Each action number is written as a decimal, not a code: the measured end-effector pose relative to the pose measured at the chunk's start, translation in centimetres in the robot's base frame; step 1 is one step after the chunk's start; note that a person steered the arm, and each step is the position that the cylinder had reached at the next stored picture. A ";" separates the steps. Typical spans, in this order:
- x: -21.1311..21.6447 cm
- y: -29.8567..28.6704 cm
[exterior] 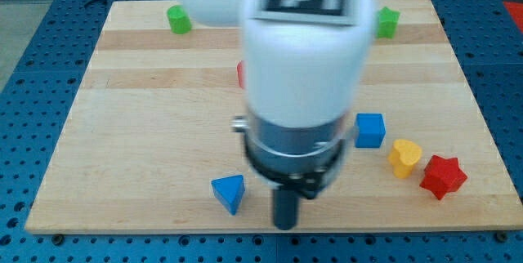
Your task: Push the blue triangle slightly up
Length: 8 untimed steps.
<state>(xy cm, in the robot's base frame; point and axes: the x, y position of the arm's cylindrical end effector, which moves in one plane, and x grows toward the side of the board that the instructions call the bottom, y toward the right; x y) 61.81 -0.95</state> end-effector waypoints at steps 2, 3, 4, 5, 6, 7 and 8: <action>-0.9 -11.5; -3.3 -10.2; -2.8 -5.8; -0.5 -6.0; -1.0 -2.8; -4.1 1.2; -5.4 1.5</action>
<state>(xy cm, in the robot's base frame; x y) 56.38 0.59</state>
